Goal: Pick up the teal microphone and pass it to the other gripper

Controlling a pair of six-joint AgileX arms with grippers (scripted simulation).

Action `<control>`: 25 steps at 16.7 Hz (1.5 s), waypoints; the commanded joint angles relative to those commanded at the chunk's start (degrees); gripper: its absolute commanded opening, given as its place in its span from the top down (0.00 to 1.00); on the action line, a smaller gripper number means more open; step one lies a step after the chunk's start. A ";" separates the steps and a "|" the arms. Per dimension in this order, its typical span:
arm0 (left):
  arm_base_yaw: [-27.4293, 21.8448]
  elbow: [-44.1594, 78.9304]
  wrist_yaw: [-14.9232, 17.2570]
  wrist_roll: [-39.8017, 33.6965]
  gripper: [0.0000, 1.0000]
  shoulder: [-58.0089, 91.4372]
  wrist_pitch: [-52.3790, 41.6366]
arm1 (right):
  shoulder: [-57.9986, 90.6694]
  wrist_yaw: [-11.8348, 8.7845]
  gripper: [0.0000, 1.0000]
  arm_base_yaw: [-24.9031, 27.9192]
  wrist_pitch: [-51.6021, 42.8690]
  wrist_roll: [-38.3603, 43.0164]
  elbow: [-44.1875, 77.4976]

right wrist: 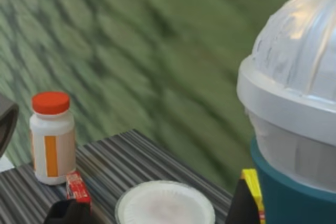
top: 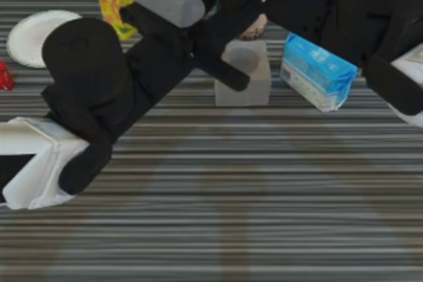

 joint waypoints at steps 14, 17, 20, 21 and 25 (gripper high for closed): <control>0.00 0.00 0.00 0.00 0.00 0.00 0.00 | 0.00 0.00 1.00 0.00 0.00 0.00 0.00; 0.00 0.00 0.00 0.00 0.00 0.00 0.00 | 0.00 0.00 1.00 0.00 0.00 0.00 0.00; 0.00 0.00 0.00 0.00 0.00 0.00 0.00 | 0.00 0.00 1.00 0.00 0.00 0.00 0.00; 0.00 0.00 0.00 0.00 0.00 0.00 0.00 | 0.00 0.00 1.00 0.00 0.00 0.00 0.00; 1.29 -2.85 -0.69 0.83 0.00 -1.77 -0.28 | -1.50 -0.58 1.00 -1.27 0.02 -0.17 -0.54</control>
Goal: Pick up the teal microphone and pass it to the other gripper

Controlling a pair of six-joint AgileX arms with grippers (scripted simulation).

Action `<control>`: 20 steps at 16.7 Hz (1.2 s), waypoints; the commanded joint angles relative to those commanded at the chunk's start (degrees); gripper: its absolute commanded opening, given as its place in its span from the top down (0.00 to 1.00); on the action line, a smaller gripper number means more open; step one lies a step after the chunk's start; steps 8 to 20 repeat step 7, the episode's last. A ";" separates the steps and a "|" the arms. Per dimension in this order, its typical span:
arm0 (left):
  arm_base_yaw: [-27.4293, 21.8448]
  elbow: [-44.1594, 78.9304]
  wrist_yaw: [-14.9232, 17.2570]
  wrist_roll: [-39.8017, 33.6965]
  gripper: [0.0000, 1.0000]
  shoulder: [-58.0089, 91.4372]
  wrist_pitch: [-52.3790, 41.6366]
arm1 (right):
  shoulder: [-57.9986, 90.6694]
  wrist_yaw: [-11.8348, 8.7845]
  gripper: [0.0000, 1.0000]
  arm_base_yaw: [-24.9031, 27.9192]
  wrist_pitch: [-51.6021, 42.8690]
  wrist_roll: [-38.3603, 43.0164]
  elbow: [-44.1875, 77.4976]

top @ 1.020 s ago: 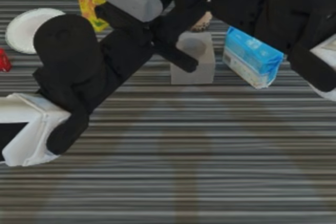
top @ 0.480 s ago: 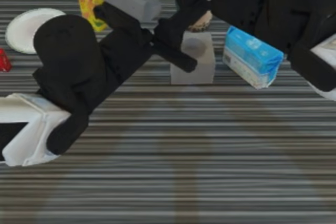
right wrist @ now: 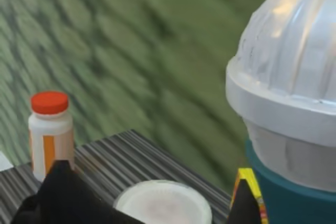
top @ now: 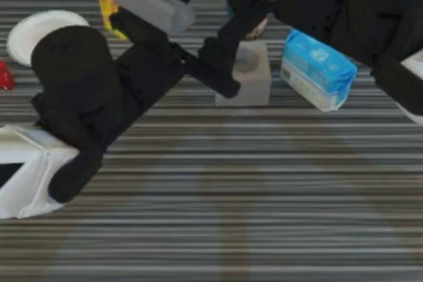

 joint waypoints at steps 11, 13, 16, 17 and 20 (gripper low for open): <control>2.88 -12.40 1.66 -0.27 0.00 -13.10 -0.45 | -4.91 -6.08 1.00 -5.54 0.04 -0.27 -4.79; 2.88 -12.40 1.66 -0.27 0.00 -13.10 -0.45 | -4.91 -6.08 1.00 -5.54 0.04 -0.27 -4.79; 2.88 -12.40 1.66 -0.27 0.00 -13.10 -0.45 | -4.91 -6.08 1.00 -5.54 0.04 -0.27 -4.79; 2.88 -12.40 1.66 -0.27 0.00 -13.10 -0.45 | -4.91 -6.08 1.00 -5.54 0.04 -0.27 -4.79; 2.88 -12.40 1.66 -0.27 0.00 -13.10 -0.45 | -4.91 -6.08 1.00 -5.54 0.04 -0.27 -4.79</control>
